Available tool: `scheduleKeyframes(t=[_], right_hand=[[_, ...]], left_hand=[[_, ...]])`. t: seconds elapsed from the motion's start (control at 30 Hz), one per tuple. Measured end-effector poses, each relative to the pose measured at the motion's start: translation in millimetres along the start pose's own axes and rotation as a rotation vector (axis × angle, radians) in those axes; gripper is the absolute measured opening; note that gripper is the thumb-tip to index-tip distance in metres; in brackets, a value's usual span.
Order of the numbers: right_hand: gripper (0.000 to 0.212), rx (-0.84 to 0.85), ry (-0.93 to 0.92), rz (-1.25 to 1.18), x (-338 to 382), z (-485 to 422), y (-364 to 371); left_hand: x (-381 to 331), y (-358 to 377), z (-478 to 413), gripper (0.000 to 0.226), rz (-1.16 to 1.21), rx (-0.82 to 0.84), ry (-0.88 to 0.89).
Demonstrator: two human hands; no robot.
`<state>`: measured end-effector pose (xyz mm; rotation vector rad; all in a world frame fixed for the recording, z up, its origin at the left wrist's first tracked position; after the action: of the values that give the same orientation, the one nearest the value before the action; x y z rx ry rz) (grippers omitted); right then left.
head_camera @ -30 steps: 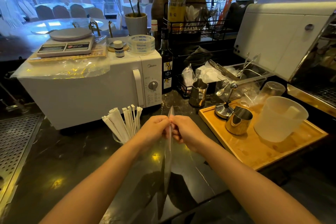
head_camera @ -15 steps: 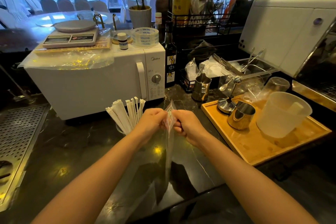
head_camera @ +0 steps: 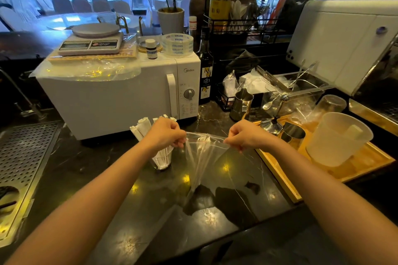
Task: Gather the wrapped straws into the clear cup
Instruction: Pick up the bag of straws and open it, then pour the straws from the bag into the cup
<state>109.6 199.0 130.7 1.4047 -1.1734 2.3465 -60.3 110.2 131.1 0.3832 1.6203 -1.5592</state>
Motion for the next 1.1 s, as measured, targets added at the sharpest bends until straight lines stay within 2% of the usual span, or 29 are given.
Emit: scheduleKeyframes(t=[0.23,0.4,0.5,0.6,0.7,0.8,0.97,1.1], right_hand=[[0.026,0.047,-0.008,0.219,-1.4,-0.1,-8.8],[0.024,0.078,-0.017,0.247,-5.4,4.9,-7.7],[0.02,0.165,0.018,0.019,-11.8,14.0,-2.2],[0.011,0.102,0.037,-0.374,-21.9,20.3,1.5],[0.042,0.101,0.214,-0.738,-50.1,23.0,20.1],[0.053,0.238,0.394,-0.965,-63.0,32.9,47.0],[0.073,0.456,0.412,-1.262,-51.0,35.3,66.0],[0.083,0.473,0.393,-1.362,-53.8,30.2,70.5]], left_hand=[[-21.5,-8.6,-6.2,0.028,-0.233,0.177,0.081],[-35.2,-8.1,-6.2,0.025,-0.318,0.238,0.151],[-43.5,-5.3,-5.8,0.025,-0.323,0.217,0.18],[-57.2,-3.5,-3.7,0.024,-0.345,0.187,0.229],[-74.4,-2.2,0.0,0.028,-0.39,0.17,0.3],[-89.3,2.3,5.3,0.03,-0.474,0.178,0.373],[-109.3,14.3,17.1,0.034,-0.633,0.188,0.508],[-123.3,23.3,32.5,0.035,-0.679,0.224,0.618]])
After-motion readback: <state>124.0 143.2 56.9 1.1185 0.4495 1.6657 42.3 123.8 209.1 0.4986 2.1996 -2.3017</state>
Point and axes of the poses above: each hand's wrist, its own z-axis away from the middle knuckle, its own y-axis out of the palm, x = y × z, the point moved 6 cm from there along -z, towards the middle knuckle, and after that the axes turned 14 degrees about -z, right-handed, at the moved point
